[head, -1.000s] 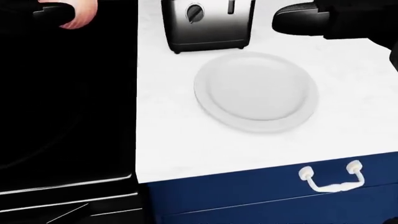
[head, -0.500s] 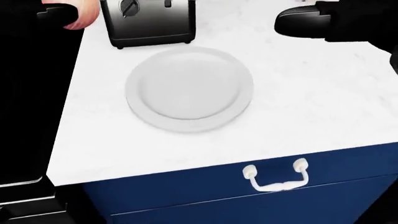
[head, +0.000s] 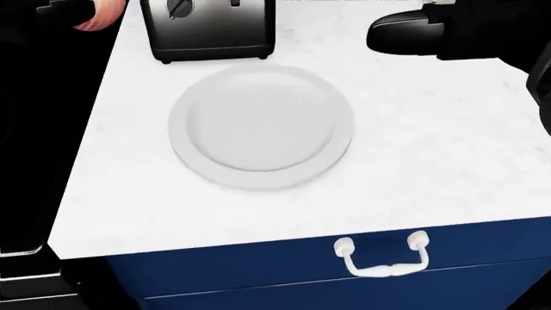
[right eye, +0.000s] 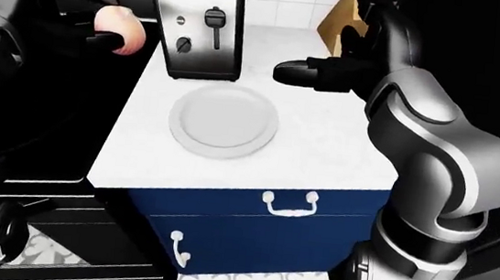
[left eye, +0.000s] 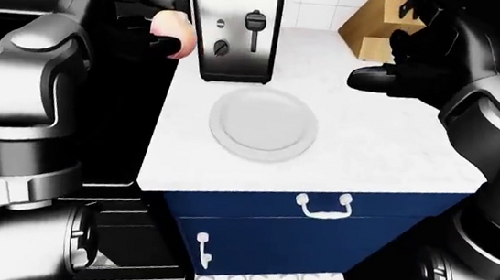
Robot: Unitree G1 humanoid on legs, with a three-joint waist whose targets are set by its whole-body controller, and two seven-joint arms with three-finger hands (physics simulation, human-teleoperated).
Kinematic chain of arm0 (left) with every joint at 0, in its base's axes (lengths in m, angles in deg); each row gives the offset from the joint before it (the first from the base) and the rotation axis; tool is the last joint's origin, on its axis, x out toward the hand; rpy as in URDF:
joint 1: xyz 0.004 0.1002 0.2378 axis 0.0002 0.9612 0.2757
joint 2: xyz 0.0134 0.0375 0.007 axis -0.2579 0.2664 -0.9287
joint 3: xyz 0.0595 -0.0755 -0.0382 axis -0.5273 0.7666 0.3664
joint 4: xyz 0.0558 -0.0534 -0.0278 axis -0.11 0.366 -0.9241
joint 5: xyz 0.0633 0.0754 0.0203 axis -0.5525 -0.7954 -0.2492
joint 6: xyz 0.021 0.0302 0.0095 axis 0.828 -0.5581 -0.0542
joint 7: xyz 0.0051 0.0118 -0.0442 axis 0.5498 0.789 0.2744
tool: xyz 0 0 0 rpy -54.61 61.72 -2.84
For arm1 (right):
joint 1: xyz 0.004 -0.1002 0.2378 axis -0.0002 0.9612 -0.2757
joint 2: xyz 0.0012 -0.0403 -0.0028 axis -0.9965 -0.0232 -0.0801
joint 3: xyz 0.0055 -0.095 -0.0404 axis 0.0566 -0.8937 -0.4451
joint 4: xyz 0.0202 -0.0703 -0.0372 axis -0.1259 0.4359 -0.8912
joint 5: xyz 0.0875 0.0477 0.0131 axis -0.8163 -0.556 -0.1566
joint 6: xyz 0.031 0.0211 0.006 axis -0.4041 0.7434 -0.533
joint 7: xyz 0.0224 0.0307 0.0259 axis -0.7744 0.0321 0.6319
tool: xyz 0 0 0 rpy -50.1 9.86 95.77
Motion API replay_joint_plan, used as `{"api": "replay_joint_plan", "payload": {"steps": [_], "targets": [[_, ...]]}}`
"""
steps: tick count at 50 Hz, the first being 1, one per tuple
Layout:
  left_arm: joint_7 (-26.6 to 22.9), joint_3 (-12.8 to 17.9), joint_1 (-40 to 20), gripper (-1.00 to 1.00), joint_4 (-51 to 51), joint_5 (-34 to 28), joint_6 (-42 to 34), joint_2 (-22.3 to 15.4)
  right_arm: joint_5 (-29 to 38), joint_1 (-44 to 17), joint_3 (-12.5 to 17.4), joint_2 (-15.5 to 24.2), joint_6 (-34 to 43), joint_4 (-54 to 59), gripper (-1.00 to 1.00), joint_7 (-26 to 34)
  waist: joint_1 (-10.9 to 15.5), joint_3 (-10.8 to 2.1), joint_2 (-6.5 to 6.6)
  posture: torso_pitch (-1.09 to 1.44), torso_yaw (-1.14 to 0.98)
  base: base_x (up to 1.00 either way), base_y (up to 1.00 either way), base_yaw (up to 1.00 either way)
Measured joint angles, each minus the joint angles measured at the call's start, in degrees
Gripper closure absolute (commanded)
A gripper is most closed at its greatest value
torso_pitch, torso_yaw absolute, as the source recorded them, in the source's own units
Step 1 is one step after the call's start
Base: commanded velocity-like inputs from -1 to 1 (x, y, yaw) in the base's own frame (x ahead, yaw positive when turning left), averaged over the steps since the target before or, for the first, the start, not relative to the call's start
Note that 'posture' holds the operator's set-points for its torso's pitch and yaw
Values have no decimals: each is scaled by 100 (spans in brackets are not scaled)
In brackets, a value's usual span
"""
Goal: Pick the onion from the pan and place it on the plate.
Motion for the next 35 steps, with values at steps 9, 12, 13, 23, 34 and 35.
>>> {"api": "replay_joint_plan", "payload": {"steps": [9, 12, 13, 23, 34, 35], "targets": [[6, 12, 34, 44, -150, 53, -50, 15, 10, -16, 18, 10, 28, -42, -100, 3, -12, -9, 3, 0, 0, 0, 0, 0], [15, 20, 57, 44, -267, 72, -148, 12, 20, -19, 11, 20, 25, -17, -100, 11, -14, 3, -1, 0, 0, 0, 0, 0], [17, 18, 47, 44, -300, 81, -191, 11, 29, -24, 6, 22, 16, 5, -100, 17, -14, 6, -4, 0, 0, 0, 0, 0], [25, 13, 13, 47, -809, 231, -550, 41, 76, -14, -4, 0, 1, 10, -100, 54, -15, 27, -3, 0, 0, 0, 0, 0], [49, -18, -50, 65, -1137, 394, -854, 108, 103, 23, -7, -27, -9, -12, -100, 62, -16, 41, 1, 0, 0, 0, 0, 0], [52, -16, -52, 64, -1149, 401, -870, 104, 105, 22, -6, -28, -6, -1, -100, 65, -17, 42, 4, 0, 0, 0, 0, 0]]}}
